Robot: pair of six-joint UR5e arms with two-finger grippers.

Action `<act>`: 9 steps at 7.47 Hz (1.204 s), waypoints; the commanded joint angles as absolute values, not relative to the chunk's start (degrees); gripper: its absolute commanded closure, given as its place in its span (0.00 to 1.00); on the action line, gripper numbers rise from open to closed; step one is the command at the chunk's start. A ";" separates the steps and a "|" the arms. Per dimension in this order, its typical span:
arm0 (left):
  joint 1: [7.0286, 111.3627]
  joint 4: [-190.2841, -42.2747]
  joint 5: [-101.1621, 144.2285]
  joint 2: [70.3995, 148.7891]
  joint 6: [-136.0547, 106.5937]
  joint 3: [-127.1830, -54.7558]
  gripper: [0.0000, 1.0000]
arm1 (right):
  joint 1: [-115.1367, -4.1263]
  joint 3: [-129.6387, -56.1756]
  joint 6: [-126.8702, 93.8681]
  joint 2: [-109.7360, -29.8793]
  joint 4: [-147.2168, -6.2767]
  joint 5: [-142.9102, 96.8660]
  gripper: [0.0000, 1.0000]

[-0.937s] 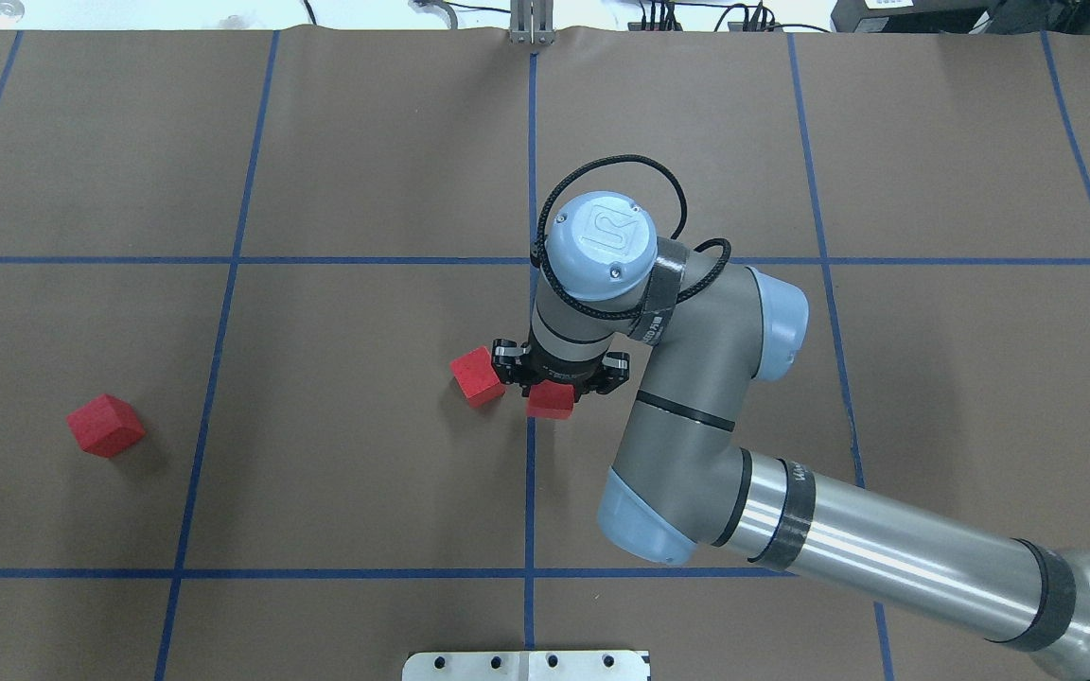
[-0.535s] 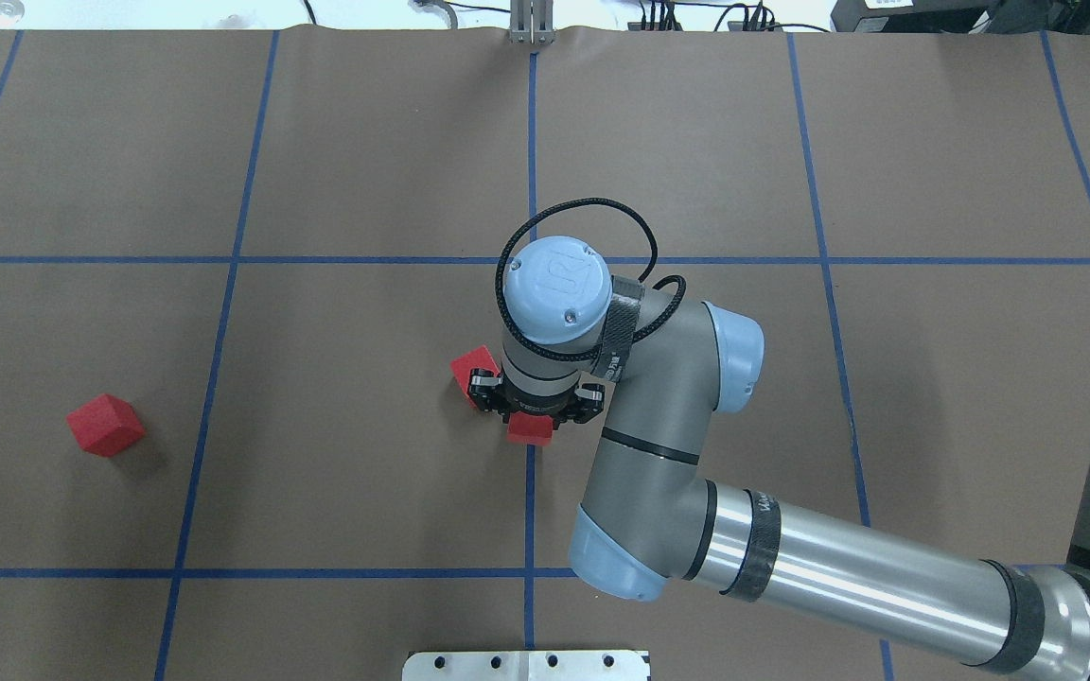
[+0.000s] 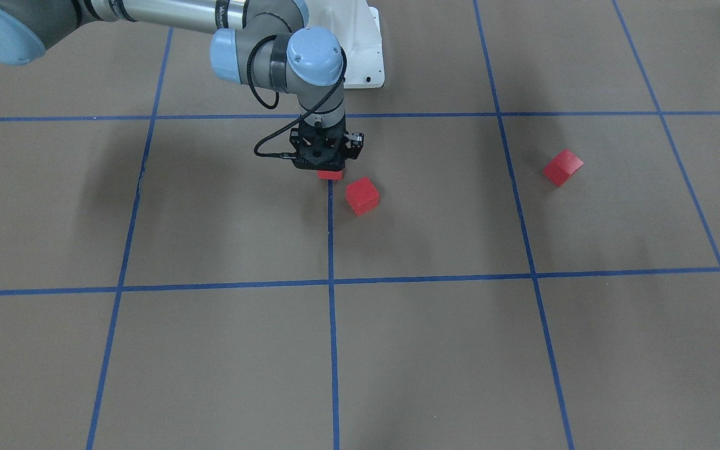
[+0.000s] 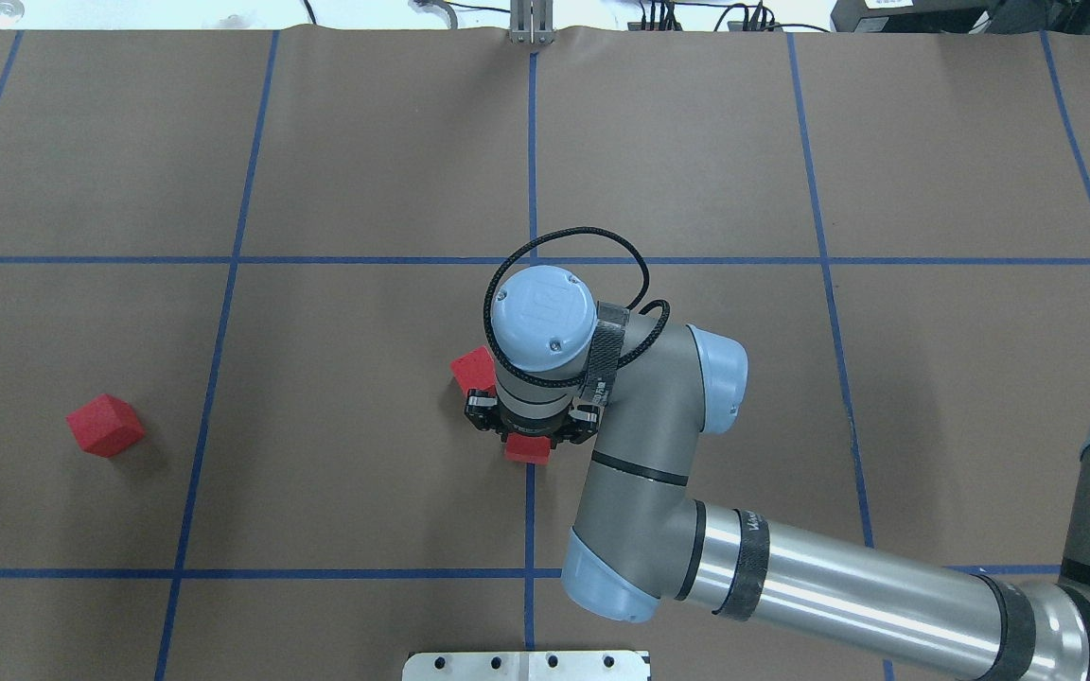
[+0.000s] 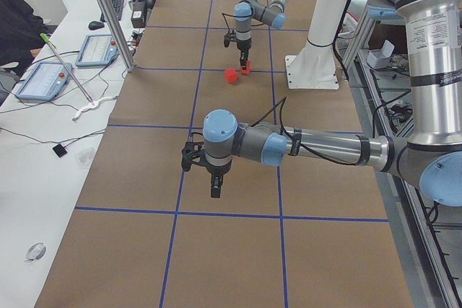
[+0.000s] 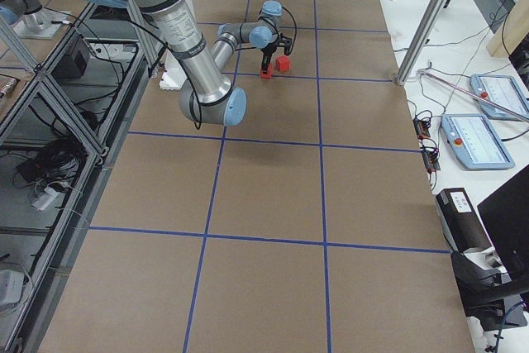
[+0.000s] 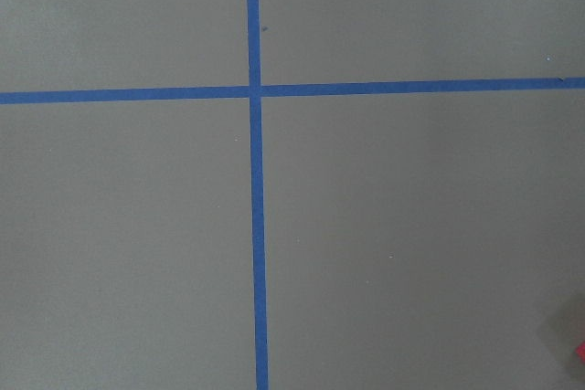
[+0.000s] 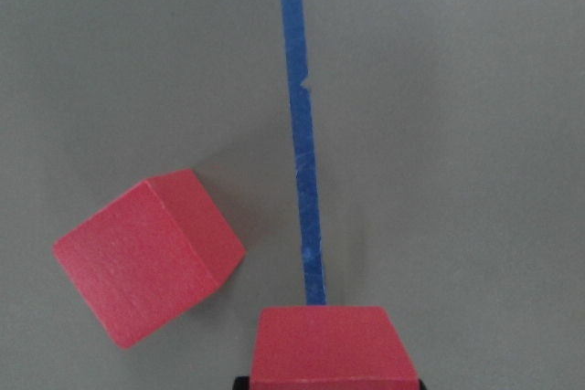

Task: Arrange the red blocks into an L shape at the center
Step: 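Set the cube down nearer the robot beside the center cube, open right gripper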

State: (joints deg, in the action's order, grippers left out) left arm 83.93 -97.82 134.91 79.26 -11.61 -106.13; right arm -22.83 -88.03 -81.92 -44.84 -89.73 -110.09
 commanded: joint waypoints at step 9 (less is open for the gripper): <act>83.85 -98.78 138.32 79.45 -14.30 -106.35 0.00 | -26.53 -91.74 -74.62 -43.85 -90.17 -110.30 0.00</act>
State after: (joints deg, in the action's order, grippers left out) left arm 83.90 -98.09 136.78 79.32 -12.30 -106.26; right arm -24.72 -89.97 -75.32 -43.69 -90.04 -109.67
